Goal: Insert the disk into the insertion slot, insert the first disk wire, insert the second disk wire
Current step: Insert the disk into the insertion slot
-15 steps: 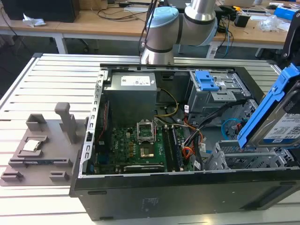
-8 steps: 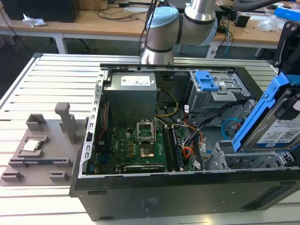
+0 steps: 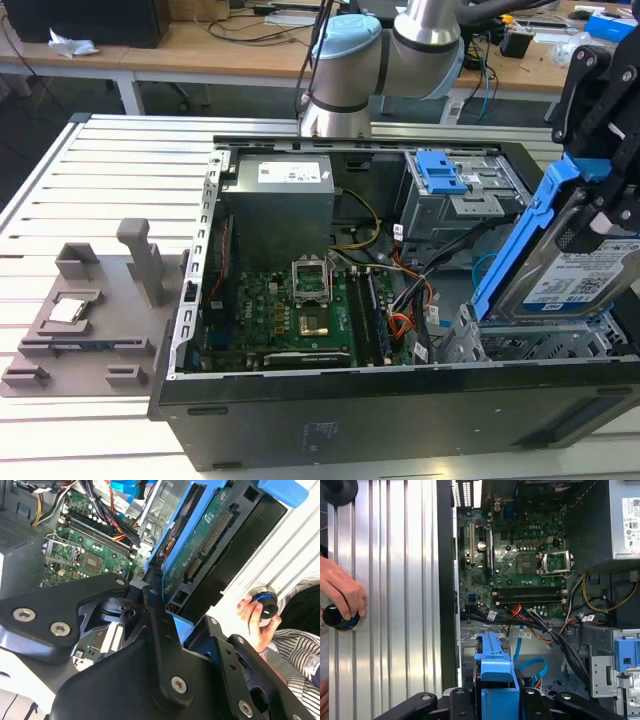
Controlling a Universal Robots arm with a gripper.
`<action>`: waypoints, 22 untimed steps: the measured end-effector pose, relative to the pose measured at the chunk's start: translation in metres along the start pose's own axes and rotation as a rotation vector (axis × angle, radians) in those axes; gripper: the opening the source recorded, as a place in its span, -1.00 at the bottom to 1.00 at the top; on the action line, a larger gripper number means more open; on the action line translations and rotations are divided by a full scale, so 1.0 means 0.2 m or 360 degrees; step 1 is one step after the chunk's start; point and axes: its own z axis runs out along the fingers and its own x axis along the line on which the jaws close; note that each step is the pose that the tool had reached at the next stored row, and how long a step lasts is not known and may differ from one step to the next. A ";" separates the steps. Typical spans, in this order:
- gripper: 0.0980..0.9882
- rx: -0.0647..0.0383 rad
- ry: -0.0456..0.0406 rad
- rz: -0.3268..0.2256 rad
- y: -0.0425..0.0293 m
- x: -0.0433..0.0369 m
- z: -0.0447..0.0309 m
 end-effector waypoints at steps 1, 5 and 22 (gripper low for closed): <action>-0.40 0.0000 0.0000 0.0000 0.001 -0.007 0.001; -0.40 0.0000 0.0000 0.0000 0.004 -0.052 0.006; -0.40 0.0000 0.0008 0.0000 -0.062 -0.106 0.099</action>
